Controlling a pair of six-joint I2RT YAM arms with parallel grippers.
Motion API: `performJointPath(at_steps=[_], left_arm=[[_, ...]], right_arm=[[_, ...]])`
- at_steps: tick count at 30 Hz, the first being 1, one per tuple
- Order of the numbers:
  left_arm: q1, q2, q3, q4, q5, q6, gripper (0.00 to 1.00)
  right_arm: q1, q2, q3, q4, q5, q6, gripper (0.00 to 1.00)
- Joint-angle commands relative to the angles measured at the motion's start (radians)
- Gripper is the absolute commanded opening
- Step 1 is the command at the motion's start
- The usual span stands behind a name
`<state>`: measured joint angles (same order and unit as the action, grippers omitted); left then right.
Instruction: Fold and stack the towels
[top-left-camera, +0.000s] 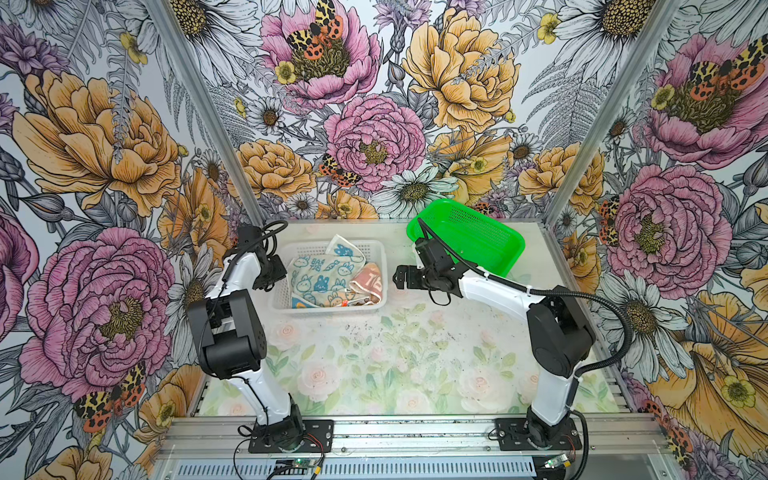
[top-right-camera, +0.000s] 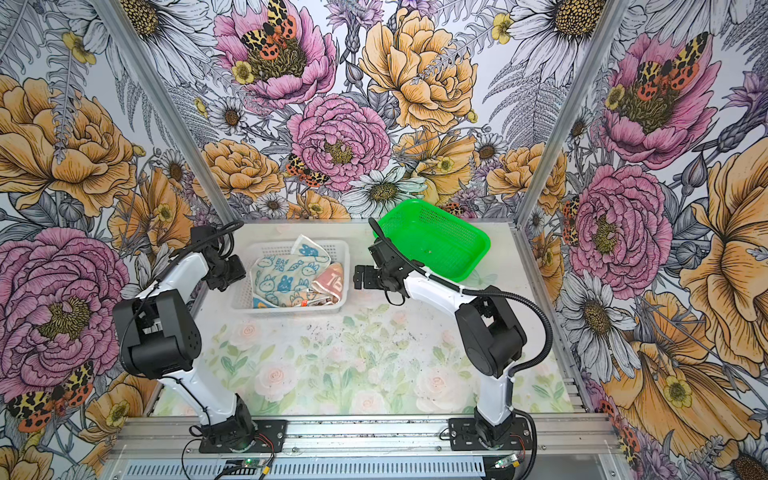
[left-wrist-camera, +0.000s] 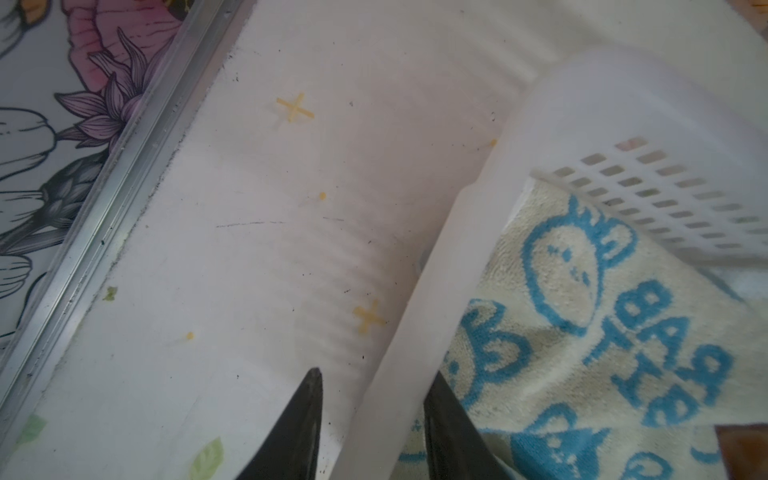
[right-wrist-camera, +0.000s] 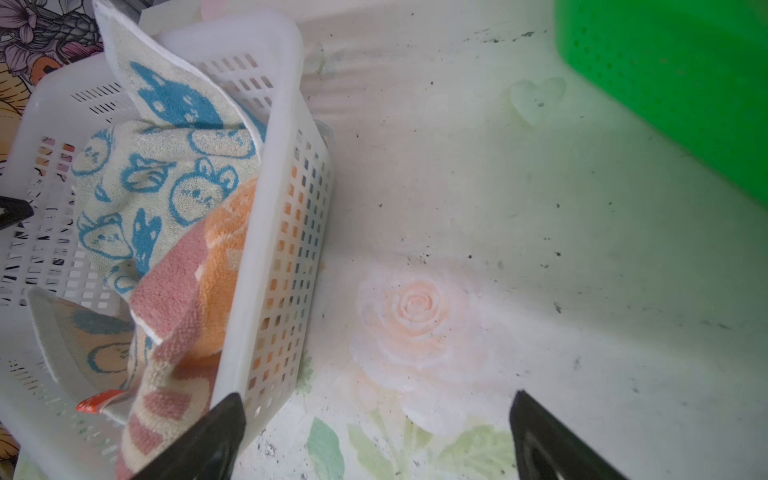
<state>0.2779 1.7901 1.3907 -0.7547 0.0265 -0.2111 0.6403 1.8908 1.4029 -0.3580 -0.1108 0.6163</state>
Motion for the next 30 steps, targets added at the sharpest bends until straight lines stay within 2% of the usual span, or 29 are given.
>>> performJointPath(at_steps=[1, 8, 14, 17, 27, 30], left_arm=[[-0.019, -0.003, 0.044, 0.031, 0.001, -0.01, 0.41], [-0.058, 0.008, 0.036, 0.031, -0.005, 0.0, 0.41], [-0.087, 0.017, 0.029, 0.032, -0.005, 0.006, 0.42], [-0.095, 0.017, 0.027, 0.033, 0.002, 0.006, 0.42], [-0.154, 0.006, 0.018, 0.031, -0.006, 0.012, 0.43], [-0.174, 0.002, 0.015, 0.031, -0.006, 0.009, 0.43]], right_arm=[[0.027, 0.043, 0.061, 0.005, -0.034, 0.026, 1.0], [0.051, 0.121, 0.15, 0.005, -0.053, 0.042, 0.99], [0.051, 0.191, 0.209, 0.004, -0.055, 0.057, 0.87], [0.052, 0.2, 0.22, 0.005, -0.048, 0.065, 0.77], [0.051, 0.151, 0.178, 0.003, 0.001, 0.055, 0.21], [0.052, 0.112, 0.133, 0.003, 0.016, 0.067, 0.14]])
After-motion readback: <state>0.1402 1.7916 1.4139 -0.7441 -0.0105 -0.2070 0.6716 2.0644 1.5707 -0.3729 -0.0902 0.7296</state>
